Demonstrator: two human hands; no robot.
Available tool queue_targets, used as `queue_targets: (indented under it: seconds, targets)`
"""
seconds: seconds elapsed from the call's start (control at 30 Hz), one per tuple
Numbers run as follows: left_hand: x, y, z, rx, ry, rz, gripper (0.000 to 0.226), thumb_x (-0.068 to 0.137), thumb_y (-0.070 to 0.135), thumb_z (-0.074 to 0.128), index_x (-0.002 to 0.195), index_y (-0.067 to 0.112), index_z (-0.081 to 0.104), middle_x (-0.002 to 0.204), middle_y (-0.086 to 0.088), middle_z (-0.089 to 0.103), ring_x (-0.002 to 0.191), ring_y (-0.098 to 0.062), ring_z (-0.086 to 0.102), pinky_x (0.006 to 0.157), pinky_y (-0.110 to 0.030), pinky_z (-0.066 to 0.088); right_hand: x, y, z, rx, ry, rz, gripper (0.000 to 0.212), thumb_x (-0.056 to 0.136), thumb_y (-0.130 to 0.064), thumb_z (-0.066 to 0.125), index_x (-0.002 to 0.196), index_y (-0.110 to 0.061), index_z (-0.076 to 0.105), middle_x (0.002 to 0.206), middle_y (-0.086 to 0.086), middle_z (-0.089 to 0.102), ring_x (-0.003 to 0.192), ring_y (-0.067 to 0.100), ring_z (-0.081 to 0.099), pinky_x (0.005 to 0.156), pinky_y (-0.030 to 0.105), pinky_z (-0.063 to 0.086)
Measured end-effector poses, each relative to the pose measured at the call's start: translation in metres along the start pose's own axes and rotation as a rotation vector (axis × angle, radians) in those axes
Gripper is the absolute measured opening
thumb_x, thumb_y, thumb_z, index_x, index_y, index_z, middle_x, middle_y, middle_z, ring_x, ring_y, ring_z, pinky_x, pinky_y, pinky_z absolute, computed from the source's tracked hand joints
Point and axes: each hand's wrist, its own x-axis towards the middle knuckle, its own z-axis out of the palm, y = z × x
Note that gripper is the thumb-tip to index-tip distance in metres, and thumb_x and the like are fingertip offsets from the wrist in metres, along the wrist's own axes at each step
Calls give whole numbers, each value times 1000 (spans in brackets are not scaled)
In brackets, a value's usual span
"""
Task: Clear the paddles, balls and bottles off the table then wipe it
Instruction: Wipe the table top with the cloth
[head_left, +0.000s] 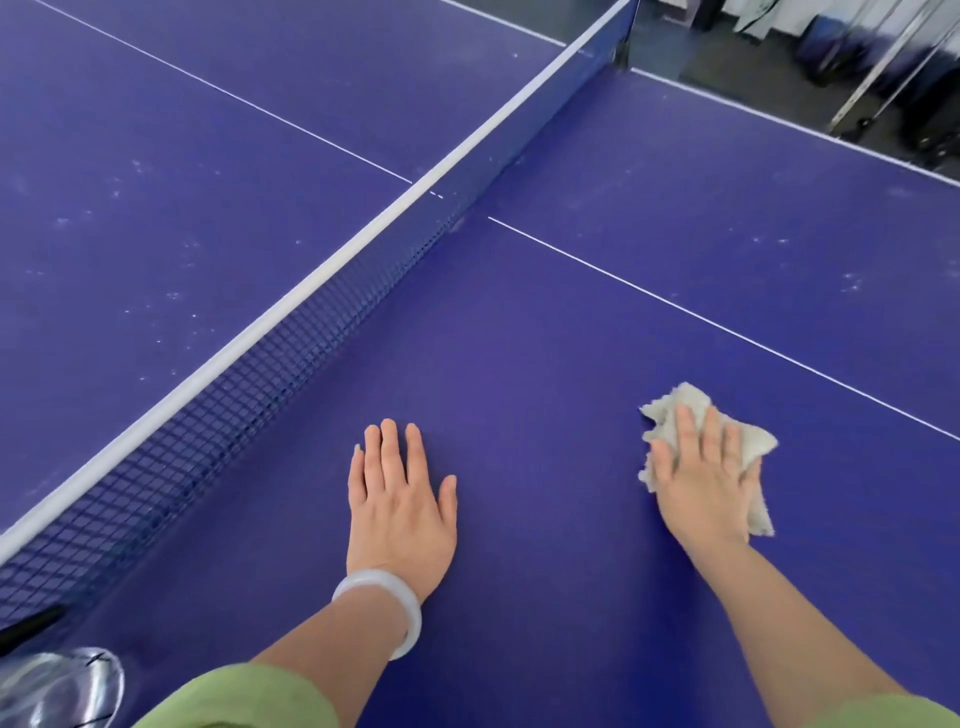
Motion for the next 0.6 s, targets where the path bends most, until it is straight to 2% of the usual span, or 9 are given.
queue_targets:
  seconds: [0.07, 0.1, 0.2, 0.27, 0.37, 0.43, 0.5, 0.57, 0.6]
  targets:
    - [0, 0, 1, -3, -4, -2, 70, 96, 48, 21, 148, 4, 37, 153, -22, 34, 145, -36, 27, 118, -48, 15, -16, 15, 0, 40, -32, 144, 61, 99, -52, 14, 156, -28, 7, 163, 7, 10, 149, 29, 6, 117, 59, 11]
    - [0, 0, 0, -9, -4, -1, 70, 96, 48, 20, 148, 4, 37, 153, -22, 34, 145, -36, 27, 118, -48, 16, -29, 7, 2, 51, -26, 147, 60, 101, -49, 18, 156, -26, 11, 162, 9, 12, 149, 30, 8, 116, 60, 12]
    - [-1, -1, -2, -42, -11, 3, 71, 95, 49, 19, 149, 5, 36, 155, -21, 32, 146, -35, 25, 120, -47, 15, -72, -49, 5, 27, 15, -65, 61, 97, -45, 21, 152, -19, 30, 156, 14, 29, 144, 35, 24, 113, 61, 21]
    - [-2, -3, -6, -81, -32, 7, 69, 97, 49, 19, 152, 8, 30, 159, -18, 24, 149, -33, 16, 123, -44, 10, -94, -81, 6, -10, 5, -211, 64, 96, -46, 20, 153, -19, 28, 158, 11, 27, 146, 32, 22, 117, 57, 19]
    - [-2, -8, -16, -233, -61, 58, 62, 102, 45, 32, 155, 16, 20, 164, -9, 9, 152, -25, -1, 122, -37, -1, -99, -93, 4, -6, 2, -246, 64, 97, -49, 16, 154, -21, 24, 161, 7, 22, 149, 28, 17, 118, 55, 18]
    - [-7, -20, -23, -305, -73, 66, 62, 102, 42, 36, 156, 18, 18, 164, -5, 6, 152, -22, -3, 121, -33, -2, -98, -91, 3, -16, 4, -257, 64, 97, -49, 17, 154, -22, 26, 161, 6, 23, 149, 28, 17, 118, 55, 18]
    - [-24, -36, -22, -246, -34, 2, 61, 101, 41, 36, 154, 12, 25, 162, -11, 16, 151, -27, 7, 122, -38, 10, -97, -89, 5, -10, -10, -246, 64, 96, -49, 17, 154, -22, 26, 160, 5, 23, 148, 28, 18, 118, 54, 19]
    - [-46, -55, -22, -148, -10, -104, 65, 99, 46, 27, 148, 4, 38, 154, -21, 32, 146, -36, 25, 119, -44, 24, -98, -89, 5, -8, 4, -244, 64, 95, -47, 18, 153, -22, 27, 159, 6, 25, 147, 29, 20, 117, 55, 21]
    - [-56, -64, -21, -121, -14, -132, 70, 99, 50, 21, 145, 2, 41, 151, -23, 36, 143, -39, 31, 117, -46, 24, -98, -90, 4, -8, 0, -248, 64, 95, -47, 19, 153, -21, 28, 159, 6, 26, 147, 29, 21, 116, 55, 22]
